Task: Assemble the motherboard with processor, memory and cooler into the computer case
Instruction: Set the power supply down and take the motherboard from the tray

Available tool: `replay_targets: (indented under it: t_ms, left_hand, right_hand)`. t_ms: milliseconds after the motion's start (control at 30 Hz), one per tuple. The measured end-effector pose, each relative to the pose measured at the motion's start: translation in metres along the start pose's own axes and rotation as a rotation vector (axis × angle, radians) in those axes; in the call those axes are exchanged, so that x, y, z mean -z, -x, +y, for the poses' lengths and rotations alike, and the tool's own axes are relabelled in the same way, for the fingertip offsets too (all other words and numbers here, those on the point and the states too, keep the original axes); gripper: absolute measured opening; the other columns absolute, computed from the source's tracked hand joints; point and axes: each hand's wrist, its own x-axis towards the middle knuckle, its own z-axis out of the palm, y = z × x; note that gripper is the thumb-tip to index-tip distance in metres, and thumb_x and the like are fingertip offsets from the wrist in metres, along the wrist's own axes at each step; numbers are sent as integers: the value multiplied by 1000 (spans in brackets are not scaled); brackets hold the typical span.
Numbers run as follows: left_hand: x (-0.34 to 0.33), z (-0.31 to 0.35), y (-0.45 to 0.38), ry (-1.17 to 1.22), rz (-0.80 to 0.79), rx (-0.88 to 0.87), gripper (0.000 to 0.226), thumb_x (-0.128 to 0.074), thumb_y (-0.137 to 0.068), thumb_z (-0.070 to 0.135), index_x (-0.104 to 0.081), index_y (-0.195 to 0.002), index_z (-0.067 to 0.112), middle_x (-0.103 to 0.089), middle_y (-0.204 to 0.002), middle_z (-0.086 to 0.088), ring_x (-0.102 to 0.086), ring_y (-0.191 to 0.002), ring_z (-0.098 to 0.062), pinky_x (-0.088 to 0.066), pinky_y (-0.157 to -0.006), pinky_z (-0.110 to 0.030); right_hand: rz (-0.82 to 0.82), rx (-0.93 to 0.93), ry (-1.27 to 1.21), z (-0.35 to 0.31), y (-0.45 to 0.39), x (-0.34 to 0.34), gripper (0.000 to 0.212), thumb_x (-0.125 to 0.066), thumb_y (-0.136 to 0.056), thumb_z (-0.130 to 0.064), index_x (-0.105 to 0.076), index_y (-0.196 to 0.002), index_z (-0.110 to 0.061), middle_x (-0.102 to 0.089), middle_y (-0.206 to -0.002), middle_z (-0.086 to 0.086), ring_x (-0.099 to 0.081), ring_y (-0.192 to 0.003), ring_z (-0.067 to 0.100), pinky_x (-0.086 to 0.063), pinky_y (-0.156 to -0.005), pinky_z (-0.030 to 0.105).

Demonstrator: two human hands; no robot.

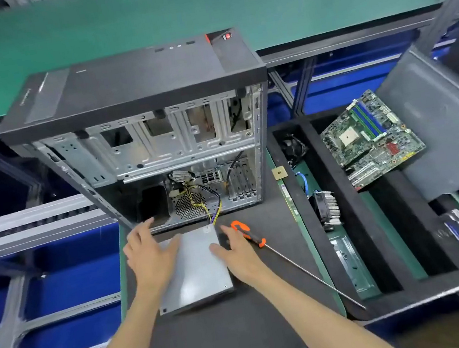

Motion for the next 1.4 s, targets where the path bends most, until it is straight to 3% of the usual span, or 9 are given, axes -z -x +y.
replay_targets:
  t_ms: [133, 300, 500, 633, 767, 867, 1100, 1200, 1400]
  left_hand:
    - [1, -17, 1, 379, -165, 292, 88, -80, -74, 56, -36, -144, 27, -51, -135, 1, -48, -126, -23, -39, -107, -42]
    - [-4, -23, 0, 674, -336, 577, 57, -81, -71, 56, -64, -111, 19, -75, -101, -4, -71, -92, -26, -56, -81, -41]
    - [0, -25, 2, 766, -386, 489, 47, -85, -65, 51, -72, -98, 20, -77, -90, -6, -74, -80, -25, -56, -69, -36]
    - [7, -28, 11, 758, -410, 379, 48, -80, -61, 60, -72, -100, 33, -75, -98, 1, -72, -91, -23, -57, -82, -44]
    - [16, -24, 17, 740, -428, 257, 55, -69, -67, 69, -68, -113, 40, -72, -109, 10, -67, -105, -19, -51, -99, -46]
    - [18, -17, 21, 815, -459, 255, 49, -50, -87, 71, -70, -116, 36, -70, -120, 12, -65, -112, -14, -46, -103, -44]
    - [0, 5, 15, 1057, -559, 243, 75, -36, -88, 81, -70, -120, 21, -67, -128, 3, -63, -119, -21, -51, -95, -52]
    - [-22, 21, 13, 937, -640, 240, 56, -39, -96, 66, -71, -118, 25, -70, -121, 3, -66, -114, -23, -47, -100, -49]
    - [-71, 43, 9, 202, -550, -209, 34, -54, -101, 32, -57, -134, 23, -51, -145, 0, -41, -135, -23, -30, -112, -36]
  right_hand:
    - [1, -99, -161, -8, -3, -12, 70, -55, -97, -39, -22, -158, -24, -26, -159, -4, -21, -149, 17, -23, -121, 44]
    - [29, -191, -334, -15, -13, -21, 66, -62, -91, -30, -36, -151, -25, -36, -150, 1, -38, -139, 26, -38, -112, 50]
    - [34, -395, -426, -41, -36, -22, 82, -75, -70, -55, -50, -141, -23, -47, -145, 11, -42, -137, 32, -39, -111, 51]
    - [100, -270, -500, -45, -33, -23, 31, -75, -80, -47, -73, -86, -17, -71, -95, 5, -64, -94, 27, -47, -86, 36]
    - [203, -199, -504, -53, -14, -25, 46, -65, -93, -37, -63, -52, -14, -75, -72, 10, -65, -71, 25, -53, -81, 39]
    - [382, -195, -541, -59, 6, -22, 50, -53, -98, -32, -55, -56, -5, -65, -51, 6, -56, -51, 15, -48, -58, 25]
    - [696, 13, -454, -74, 58, 4, 57, -44, -102, -37, -42, -52, -10, -42, -40, 1, -43, -41, 15, -38, -43, 20]
    - [796, 82, -377, -75, 81, 36, 60, -42, -100, -42, -35, -49, -11, -37, -43, 2, -34, -43, 16, -34, -43, 23]
    - [992, 57, -327, -60, 106, 102, 59, -42, -95, -46, -27, -44, -18, -31, -45, 2, -27, -45, 16, -26, -45, 27]
